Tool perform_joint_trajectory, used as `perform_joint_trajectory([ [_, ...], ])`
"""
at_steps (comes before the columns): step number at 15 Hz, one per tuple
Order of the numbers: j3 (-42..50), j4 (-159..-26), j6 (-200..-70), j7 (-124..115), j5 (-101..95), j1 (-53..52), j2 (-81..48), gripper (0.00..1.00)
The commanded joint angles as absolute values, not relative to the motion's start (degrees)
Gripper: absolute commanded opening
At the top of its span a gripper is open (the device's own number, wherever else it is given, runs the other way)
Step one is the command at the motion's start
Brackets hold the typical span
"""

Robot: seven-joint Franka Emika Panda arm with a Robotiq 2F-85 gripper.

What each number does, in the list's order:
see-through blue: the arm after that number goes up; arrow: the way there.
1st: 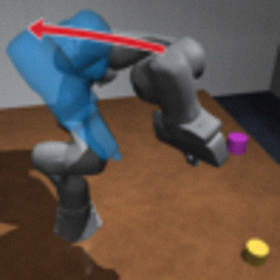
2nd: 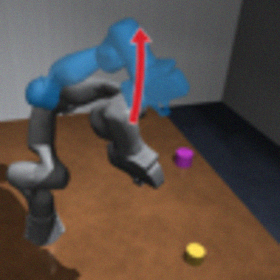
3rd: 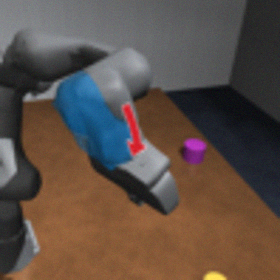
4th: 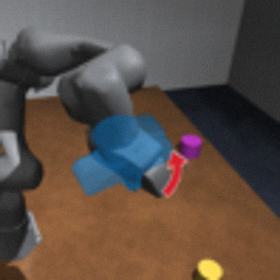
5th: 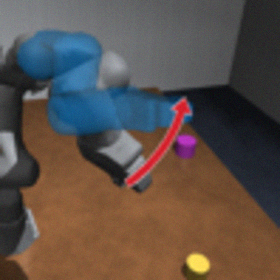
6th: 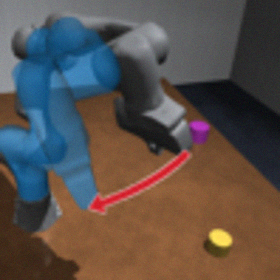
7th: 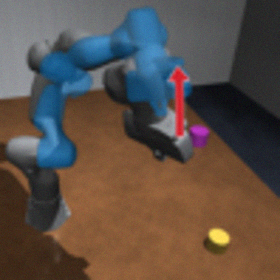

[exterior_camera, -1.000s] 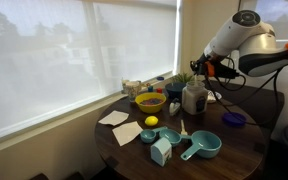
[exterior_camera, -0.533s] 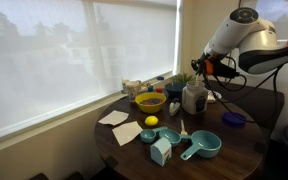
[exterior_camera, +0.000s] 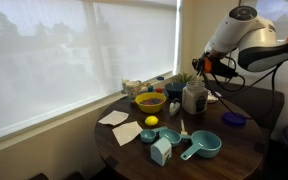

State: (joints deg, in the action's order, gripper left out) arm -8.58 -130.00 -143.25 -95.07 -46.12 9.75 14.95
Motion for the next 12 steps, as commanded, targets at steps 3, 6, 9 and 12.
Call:
perform_joint_trajectory([
  [3, -6.64, -127.57, -140.35, -96.67, -41.38, 7.85, 13.71, 0.03],
  [6, -7.03, -126.31, -137.68, -97.86, -40.04, 7.91, 13.98, 0.03],
  [9, -6.98, -124.37, -134.56, -98.84, -38.56, 7.68, 13.94, 0.03],
  [12, -6.87, -122.72, -132.1, -99.78, -37.22, 7.52, 13.73, 0.03],
])
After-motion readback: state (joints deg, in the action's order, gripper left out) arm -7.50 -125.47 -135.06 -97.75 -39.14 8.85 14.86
